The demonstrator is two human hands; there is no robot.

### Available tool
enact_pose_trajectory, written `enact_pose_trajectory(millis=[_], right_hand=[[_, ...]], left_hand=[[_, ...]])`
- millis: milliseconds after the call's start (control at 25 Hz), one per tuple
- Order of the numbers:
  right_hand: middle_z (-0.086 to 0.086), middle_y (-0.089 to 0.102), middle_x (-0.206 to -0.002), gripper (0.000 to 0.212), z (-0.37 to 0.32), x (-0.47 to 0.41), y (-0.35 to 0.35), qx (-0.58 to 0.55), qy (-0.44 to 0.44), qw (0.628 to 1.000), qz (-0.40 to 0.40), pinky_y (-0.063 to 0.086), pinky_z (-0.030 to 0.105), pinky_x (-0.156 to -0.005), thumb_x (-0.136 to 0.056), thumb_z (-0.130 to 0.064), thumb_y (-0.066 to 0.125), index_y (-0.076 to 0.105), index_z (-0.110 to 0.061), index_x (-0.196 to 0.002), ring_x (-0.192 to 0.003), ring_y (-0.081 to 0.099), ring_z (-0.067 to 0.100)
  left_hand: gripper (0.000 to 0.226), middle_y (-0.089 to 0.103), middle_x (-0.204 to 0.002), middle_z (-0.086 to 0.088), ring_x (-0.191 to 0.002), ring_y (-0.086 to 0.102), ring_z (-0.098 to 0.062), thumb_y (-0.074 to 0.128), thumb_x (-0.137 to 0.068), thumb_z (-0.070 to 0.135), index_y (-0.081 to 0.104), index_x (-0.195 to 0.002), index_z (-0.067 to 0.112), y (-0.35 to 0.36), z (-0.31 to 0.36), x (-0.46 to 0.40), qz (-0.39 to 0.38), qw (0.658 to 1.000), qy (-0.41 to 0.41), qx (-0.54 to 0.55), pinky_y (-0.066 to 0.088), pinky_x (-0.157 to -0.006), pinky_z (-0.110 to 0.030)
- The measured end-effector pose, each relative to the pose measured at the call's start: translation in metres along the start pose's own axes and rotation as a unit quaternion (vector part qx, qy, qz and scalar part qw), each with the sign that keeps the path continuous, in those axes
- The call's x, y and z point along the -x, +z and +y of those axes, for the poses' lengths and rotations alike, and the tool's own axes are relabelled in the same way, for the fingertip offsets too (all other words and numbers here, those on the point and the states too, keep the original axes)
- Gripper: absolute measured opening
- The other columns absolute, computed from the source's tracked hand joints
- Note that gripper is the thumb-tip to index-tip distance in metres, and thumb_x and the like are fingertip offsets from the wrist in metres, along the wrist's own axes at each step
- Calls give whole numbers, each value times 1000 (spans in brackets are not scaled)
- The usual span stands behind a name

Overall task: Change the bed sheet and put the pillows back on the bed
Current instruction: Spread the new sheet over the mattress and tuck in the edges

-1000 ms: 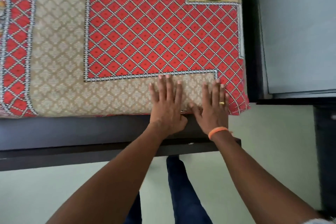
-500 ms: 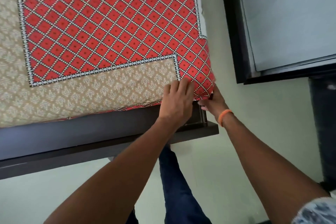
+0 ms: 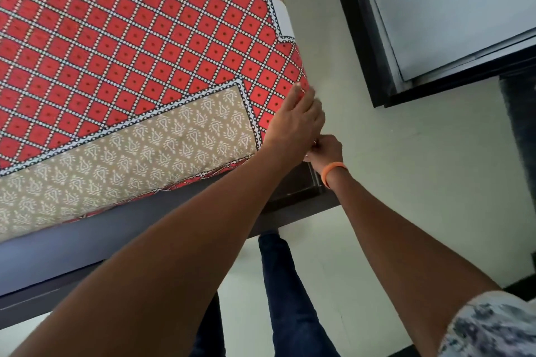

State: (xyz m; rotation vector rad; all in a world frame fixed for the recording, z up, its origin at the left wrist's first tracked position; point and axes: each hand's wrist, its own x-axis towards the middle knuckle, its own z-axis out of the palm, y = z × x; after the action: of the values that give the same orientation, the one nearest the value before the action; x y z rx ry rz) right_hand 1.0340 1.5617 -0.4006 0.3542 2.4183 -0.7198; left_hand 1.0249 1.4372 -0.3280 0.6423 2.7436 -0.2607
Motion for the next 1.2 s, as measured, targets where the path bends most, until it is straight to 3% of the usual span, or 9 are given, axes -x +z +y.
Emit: enact_pose_trajectory(millis=[120,240,360,520,640,760,960,1080,1200], right_hand=[[-5,69,-62,21,2,-12,7,-123,57,990,-49,53,19,-56,-87,-6,69,64,-15,-69,-80,69,24],[4,75,-91,8,-4,-21,13,-79,23,997,-12,57,31,-74,-93,-11,64,66,-7,-99,-109,65,36],[14,65,-111,35,5,-38,15,34,-28,996,82,47,12,-73,-91,-22,67,53,-6,-119,-100,65,31],[0,53,-124,54,5,-59,27,167,-4,981,97,48,34,-76,-87,-46,65,40,-21,-127,-90,63,23],[0,55,-130,69,18,-58,39,134,-8,985,106,51,37,-83,-79,-51,71,43,-23,-135,-102,64,25],[-5,60,-117,61,10,-59,58,180,49,970,155,52,42,-78,-78,-57,65,43,-29,-128,-97,66,23],[-6,68,-81,14,33,-28,46,-24,-29,993,115,28,7,-53,-82,-37,67,64,-24,-86,-67,55,12],[-3,65,-67,16,31,-36,24,-53,35,995,81,36,17,-53,-64,-35,57,50,-23,-57,-58,55,13],[1,68,-101,25,9,-51,44,162,50,976,139,52,36,-72,-83,-47,58,58,-24,-94,-87,67,25]], left_hand=[[50,53,-140,-11,-141,33,-38,60,-93,42,54,-134,13,-5,11,-25,-71,994,35,-72,12,-121,-54],[42,61,-129,-9,-131,47,-33,60,-93,45,59,-123,15,-8,18,-38,-105,989,50,-95,23,-118,-48],[45,62,-126,-9,-127,50,-32,59,-94,46,52,-125,14,-7,17,-41,-88,990,69,-81,29,-114,-44],[44,61,-121,-6,-118,56,-29,61,-94,41,48,-125,13,-8,8,-45,-48,993,102,-44,35,-107,-40],[40,62,-118,-6,-115,57,-29,60,-93,40,53,-122,14,-3,6,-46,-34,990,130,-53,36,-104,-39],[37,63,-118,-6,-115,55,-27,52,-95,42,56,-121,15,7,8,-48,-36,987,136,-77,36,-106,-40],[34,63,-117,-5,-113,55,-26,55,-94,40,58,-117,15,7,8,-41,-16,988,132,-83,35,-106,-40],[33,64,-118,-4,-114,54,-26,56,-95,39,60,-119,17,5,8,-37,-6,986,139,-96,33,-109,-42],[35,64,-119,-2,-116,54,-25,53,-96,43,59,-120,18,3,7,-37,-23,987,131,-94,33,-109,-41]])
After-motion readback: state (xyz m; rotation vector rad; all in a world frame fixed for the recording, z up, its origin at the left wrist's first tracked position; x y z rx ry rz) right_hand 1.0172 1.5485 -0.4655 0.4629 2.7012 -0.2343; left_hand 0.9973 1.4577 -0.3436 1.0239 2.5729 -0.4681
